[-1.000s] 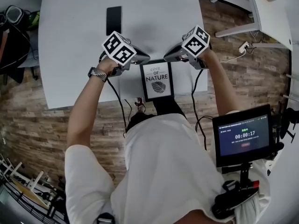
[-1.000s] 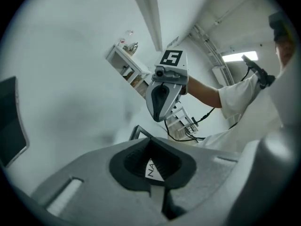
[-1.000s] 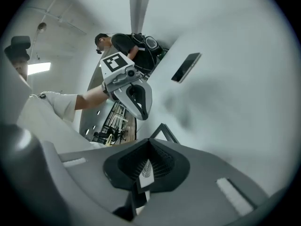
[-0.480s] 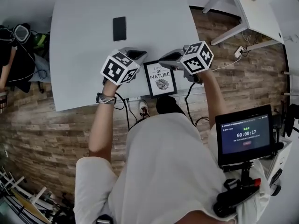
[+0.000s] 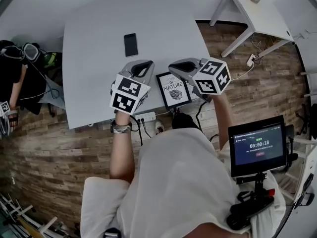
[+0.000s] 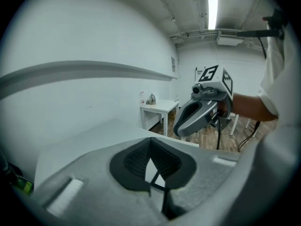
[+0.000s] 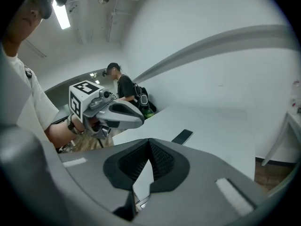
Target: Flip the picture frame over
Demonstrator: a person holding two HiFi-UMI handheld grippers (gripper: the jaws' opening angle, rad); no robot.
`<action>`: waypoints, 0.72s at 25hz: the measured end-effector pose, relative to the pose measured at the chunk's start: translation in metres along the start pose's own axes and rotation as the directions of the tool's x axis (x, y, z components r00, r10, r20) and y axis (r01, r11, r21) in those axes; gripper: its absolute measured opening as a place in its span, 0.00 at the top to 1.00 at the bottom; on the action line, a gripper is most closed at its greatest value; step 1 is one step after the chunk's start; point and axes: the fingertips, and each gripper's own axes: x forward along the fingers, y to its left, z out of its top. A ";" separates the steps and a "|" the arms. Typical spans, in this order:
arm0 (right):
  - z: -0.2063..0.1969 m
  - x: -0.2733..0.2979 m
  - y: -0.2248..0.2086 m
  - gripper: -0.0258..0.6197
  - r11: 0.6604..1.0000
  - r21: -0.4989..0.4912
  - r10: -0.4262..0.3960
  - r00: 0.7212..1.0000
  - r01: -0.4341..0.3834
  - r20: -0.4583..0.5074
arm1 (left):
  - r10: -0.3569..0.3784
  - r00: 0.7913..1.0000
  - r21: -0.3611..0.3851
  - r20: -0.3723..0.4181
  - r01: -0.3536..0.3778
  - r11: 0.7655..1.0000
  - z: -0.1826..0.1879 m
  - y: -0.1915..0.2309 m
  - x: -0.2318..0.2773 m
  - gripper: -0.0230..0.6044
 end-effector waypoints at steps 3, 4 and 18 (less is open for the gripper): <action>0.017 -0.022 0.011 0.96 0.990 -0.038 -0.131 0.987 0.135 0.096 | 0.069 0.997 0.059 0.040 -0.071 0.996 0.011 -0.009 -0.024 0.96; 0.023 -0.026 0.010 0.96 0.984 -0.049 -0.166 0.978 0.173 0.123 | 0.085 0.995 0.065 0.057 -0.089 0.994 0.015 -0.008 -0.027 0.96; 0.080 -0.123 0.005 0.96 0.860 -0.188 -0.363 0.827 0.475 0.430 | 0.244 0.929 0.059 0.280 -0.270 0.961 0.086 -0.029 -0.039 0.96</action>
